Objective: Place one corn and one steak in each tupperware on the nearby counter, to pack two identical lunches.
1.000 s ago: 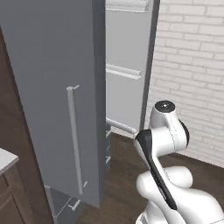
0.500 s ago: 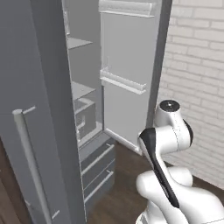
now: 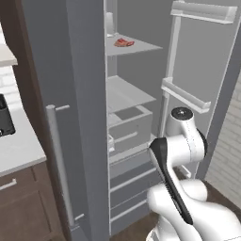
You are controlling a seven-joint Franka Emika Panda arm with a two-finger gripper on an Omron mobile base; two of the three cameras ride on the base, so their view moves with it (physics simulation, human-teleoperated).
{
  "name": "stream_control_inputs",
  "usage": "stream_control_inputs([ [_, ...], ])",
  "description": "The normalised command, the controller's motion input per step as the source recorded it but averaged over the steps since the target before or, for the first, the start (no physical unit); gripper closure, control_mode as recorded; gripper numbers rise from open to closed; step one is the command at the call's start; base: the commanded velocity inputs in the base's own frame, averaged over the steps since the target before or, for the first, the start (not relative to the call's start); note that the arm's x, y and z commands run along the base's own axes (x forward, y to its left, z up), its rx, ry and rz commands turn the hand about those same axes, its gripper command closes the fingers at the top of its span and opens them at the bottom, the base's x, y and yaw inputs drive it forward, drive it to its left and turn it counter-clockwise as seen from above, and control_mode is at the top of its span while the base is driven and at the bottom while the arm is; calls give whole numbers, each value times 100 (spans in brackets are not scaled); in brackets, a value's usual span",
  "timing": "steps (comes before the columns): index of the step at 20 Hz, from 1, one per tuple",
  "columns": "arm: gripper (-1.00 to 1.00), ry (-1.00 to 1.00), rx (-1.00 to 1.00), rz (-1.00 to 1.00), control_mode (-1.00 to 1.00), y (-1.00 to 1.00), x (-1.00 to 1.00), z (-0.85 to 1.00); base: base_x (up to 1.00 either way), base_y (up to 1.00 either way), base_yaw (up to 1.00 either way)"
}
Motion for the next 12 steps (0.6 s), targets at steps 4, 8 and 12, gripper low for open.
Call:
stream_control_inputs([
  [4, -100, 0, 0, 0, 100, 0, 0, 0, 79, -31, 18],
  [8, -100, 0, 0, 0, 100, 0, 0, 0, 16, 6, 37],
  [12, -100, 0, 0, 0, 100, 0, 0, 0, 22, -6, 30],
])
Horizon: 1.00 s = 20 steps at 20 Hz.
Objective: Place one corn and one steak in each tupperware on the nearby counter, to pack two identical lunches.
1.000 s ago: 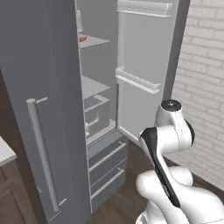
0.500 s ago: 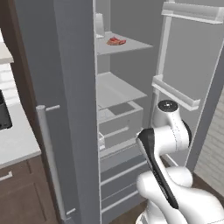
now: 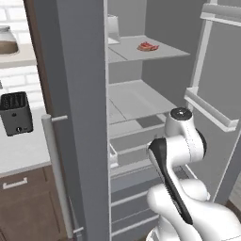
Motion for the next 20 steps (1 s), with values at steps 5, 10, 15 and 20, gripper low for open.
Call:
stream_control_inputs([
  [5, -100, 0, 0, 0, 100, 0, 0, 0, 44, 0, 0],
  [10, -100, 0, 0, 0, 100, 0, 0, 0, 70, -2, 3],
  [15, -100, -5, 0, 0, -100, -24, -2, 55, 8, -8, 1],
  [20, -100, -34, 0, 0, -100, -49, -3, 100, 0, 0, 0],
])
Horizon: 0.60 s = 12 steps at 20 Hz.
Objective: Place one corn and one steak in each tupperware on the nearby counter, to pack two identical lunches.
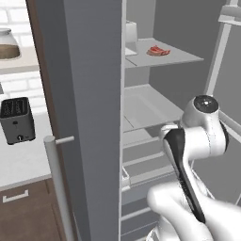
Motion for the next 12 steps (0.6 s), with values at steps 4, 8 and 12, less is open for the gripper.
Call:
stream_control_inputs([
  [4, -100, -50, 0, 0, -100, -44, 0, 100, 0, 0, 0],
  [8, -100, -44, 0, 0, -100, -31, 0, 100, 0, 0, 0],
  [12, -100, -24, 0, 0, -100, -4, 26, 100, 0, 0, 0],
])
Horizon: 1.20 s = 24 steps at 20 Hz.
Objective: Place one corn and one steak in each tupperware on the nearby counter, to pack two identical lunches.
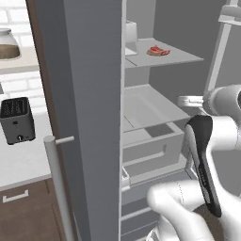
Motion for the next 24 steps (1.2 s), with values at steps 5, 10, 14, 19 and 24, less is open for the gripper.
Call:
stream_control_inputs([
  [5, -100, -1, 0, 3, -100, -7, 58, 100, 0, 0, 0],
  [10, -100, 11, 0, 3, -100, -16, 23, 100, 0, 0, 0],
  [14, -100, 27, 0, 5, -100, -2, 8, 77, 0, 0, 0],
  [19, -100, 8, 0, 3, -100, 7, 31, -15, 0, 0, 0],
  [24, -100, 2, 0, 0, -100, 26, 86, -54, 0, 0, 0],
])
